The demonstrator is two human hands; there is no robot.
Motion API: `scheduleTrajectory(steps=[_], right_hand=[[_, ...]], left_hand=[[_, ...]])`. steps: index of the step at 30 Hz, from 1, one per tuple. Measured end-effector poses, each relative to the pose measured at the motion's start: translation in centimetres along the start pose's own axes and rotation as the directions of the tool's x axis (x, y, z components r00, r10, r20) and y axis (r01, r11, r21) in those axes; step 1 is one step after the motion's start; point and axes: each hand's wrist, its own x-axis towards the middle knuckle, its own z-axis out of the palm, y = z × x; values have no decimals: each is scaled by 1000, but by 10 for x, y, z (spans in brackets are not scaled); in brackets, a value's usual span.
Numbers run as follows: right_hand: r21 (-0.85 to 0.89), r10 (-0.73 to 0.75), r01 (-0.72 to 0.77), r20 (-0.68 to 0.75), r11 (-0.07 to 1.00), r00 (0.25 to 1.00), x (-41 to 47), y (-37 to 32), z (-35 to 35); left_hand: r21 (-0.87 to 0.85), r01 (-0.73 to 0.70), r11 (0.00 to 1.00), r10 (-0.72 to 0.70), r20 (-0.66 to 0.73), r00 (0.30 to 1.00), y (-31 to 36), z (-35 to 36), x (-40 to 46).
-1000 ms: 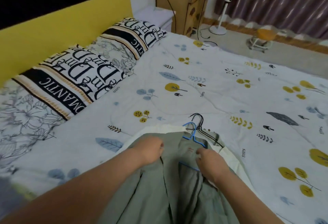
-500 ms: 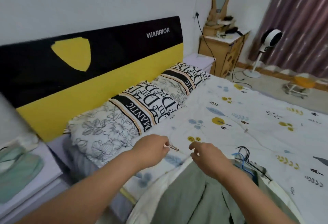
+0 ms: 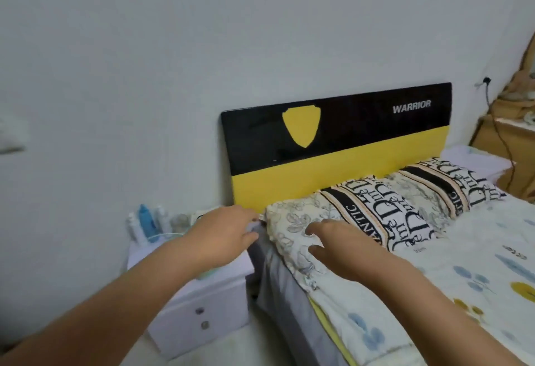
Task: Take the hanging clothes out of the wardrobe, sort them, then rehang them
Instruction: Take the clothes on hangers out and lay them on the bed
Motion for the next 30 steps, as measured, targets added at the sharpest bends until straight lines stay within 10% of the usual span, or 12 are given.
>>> scheduleTrajectory(steps=[7,16,30], right_hand=[[-65,-346,346,13,936,938,78,-117,-19],[-116,-738,741,75,662,671,137,-264,-30],[-52,-954,968,165,246,251,66,-502,-7]], left_hand=[[46,358,933,-358,-4,934,-106,-38,-75],[-15,764,645,-764,-39,644,-177,-58,-188],[-124,960,250,-966,-94,239,-228,-70,-400]])
